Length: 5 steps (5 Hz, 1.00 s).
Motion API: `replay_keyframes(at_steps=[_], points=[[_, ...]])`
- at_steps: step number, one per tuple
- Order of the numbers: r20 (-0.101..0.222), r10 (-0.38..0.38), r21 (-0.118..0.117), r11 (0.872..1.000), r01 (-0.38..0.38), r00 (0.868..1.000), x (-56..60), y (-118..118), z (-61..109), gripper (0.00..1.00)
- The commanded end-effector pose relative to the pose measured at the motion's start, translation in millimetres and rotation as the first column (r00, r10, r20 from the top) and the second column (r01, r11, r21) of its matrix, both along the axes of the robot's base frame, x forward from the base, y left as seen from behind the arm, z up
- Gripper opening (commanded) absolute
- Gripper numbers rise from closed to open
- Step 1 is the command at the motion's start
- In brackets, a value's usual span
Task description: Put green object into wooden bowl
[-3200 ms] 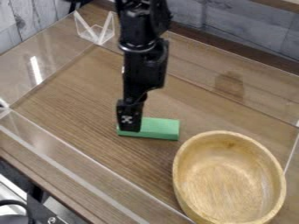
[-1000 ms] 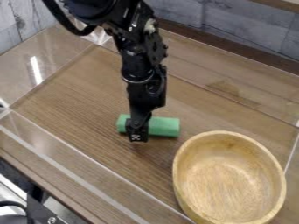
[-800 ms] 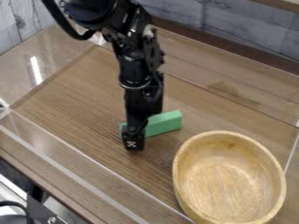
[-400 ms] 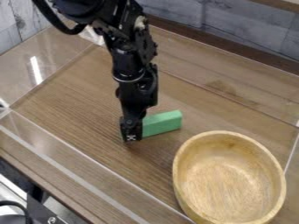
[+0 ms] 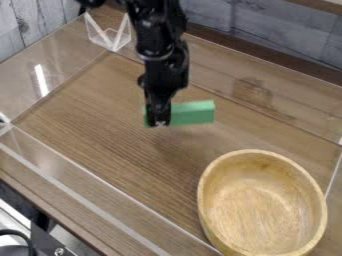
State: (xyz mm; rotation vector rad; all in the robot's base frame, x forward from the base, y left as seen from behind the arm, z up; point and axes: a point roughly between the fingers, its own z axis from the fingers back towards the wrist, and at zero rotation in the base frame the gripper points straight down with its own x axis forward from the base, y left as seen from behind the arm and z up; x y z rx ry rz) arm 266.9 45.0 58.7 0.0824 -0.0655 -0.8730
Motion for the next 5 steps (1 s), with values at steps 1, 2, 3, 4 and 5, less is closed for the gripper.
replay_keyframes(at_steps=[1,2,3,4,5], points=[[0.041,-0.02,-0.006,1.0,0.021,0.999,12.8,-7.6,17.6,0.0],[0.041,0.017,-0.019,1.0,-0.016,0.999,12.5,-19.8,12.0,0.0],[0.04,0.047,-0.032,0.998,-0.046,0.998,11.9,-29.0,4.9,0.0],[0.035,0.032,-0.044,0.999,-0.03,0.999,10.4,-40.5,-11.0,0.0],[0.033,0.035,-0.047,0.998,-0.034,0.999,12.6,-44.3,-21.0,0.0]])
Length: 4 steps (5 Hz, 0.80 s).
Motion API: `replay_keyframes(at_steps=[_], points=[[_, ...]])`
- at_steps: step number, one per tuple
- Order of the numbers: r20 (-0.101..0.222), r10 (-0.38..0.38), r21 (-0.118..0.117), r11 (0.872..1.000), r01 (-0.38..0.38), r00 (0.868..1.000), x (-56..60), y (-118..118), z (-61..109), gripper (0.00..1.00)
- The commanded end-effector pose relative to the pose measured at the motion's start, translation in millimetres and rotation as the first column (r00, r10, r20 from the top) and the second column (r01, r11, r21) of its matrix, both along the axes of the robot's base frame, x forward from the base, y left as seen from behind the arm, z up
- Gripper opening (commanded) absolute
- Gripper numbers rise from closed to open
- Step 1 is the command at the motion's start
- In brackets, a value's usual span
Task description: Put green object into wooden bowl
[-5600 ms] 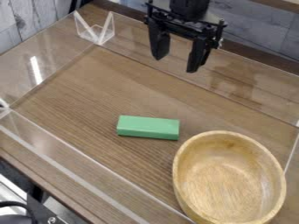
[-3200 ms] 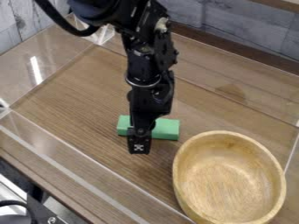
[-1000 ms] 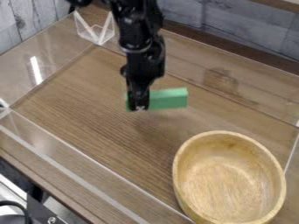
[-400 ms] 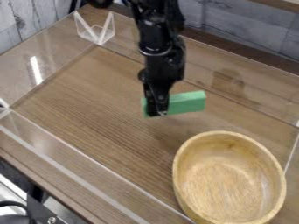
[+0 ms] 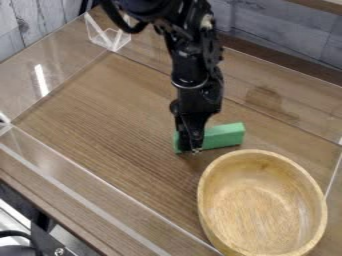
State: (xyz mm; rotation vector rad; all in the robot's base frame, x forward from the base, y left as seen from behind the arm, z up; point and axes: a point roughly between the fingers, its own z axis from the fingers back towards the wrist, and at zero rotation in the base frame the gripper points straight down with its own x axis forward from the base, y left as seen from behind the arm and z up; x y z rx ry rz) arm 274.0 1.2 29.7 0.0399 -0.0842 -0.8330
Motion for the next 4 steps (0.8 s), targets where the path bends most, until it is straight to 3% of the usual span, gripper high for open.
replay_keyframes(at_steps=[1,2,4], points=[[0.029,0.014,-0.002,1.0,-0.014,0.999,8.5,2.2,14.0,0.0],[0.03,0.034,-0.001,0.999,-0.034,0.999,14.0,5.4,20.0,0.0],[0.024,0.13,-0.003,0.992,-0.129,0.991,11.0,1.2,13.8,0.0]])
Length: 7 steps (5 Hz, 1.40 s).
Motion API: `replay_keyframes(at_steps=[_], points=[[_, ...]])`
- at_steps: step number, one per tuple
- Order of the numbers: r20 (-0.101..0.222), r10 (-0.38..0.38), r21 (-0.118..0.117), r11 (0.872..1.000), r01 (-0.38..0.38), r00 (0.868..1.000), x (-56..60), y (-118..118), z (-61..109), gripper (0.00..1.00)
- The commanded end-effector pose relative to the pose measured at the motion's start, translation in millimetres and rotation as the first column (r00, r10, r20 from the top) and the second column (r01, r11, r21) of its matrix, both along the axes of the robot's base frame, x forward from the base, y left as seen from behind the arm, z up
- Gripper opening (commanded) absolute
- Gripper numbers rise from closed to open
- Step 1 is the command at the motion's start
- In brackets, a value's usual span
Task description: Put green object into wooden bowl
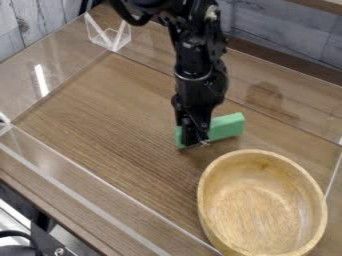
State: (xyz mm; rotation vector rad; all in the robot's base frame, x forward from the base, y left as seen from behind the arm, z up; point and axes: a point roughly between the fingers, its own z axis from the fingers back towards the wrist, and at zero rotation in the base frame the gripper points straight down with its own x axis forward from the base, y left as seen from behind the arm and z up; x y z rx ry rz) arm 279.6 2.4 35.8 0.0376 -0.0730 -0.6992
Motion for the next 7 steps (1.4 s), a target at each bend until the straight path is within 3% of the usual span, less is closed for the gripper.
replay_keyframes(at_steps=[1,4,7], points=[[0.033,-0.007,0.002,1.0,0.007,0.999,5.2,1.3,6.6,0.0],[0.027,0.047,-0.007,0.999,-0.046,0.999,-0.5,14.9,14.4,0.0],[0.03,0.018,-0.031,0.999,-0.017,0.999,-12.4,12.1,-7.3,0.0]])
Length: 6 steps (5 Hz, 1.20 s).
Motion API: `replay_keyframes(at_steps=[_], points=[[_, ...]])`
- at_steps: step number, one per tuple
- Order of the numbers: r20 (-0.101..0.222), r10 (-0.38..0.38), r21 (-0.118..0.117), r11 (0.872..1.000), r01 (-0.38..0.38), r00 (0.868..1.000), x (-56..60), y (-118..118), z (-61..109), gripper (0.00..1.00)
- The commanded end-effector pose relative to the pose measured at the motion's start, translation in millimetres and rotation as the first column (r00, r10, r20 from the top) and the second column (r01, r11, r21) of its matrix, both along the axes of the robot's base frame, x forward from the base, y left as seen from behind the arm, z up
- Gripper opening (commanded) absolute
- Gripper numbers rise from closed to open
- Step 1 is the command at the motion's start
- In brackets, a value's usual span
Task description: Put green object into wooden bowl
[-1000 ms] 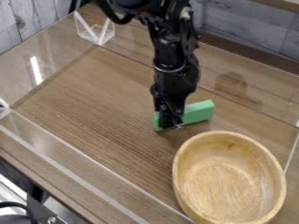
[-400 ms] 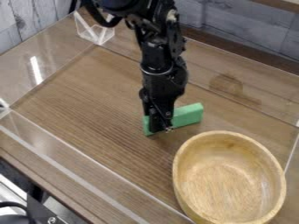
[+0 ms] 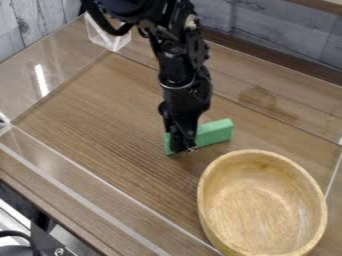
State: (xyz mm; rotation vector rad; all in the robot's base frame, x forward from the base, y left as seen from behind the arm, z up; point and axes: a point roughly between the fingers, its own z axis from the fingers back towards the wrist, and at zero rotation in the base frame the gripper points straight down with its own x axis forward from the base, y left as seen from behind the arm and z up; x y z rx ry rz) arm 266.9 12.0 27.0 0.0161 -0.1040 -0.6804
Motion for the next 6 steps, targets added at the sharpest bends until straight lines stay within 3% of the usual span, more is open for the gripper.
replay_keyframes(at_steps=[1,3,5,6], points=[[0.008,0.003,-0.009,1.0,-0.003,1.0,4.5,7.0,-3.8,0.0],[0.052,-0.071,-0.016,0.997,0.072,0.996,13.7,15.4,21.1,0.0],[0.096,-0.107,-0.027,0.994,0.11,0.99,39.3,-2.2,25.5,0.0],[0.106,-0.175,-0.035,0.983,0.18,0.979,39.6,-17.4,38.1,0.0]])
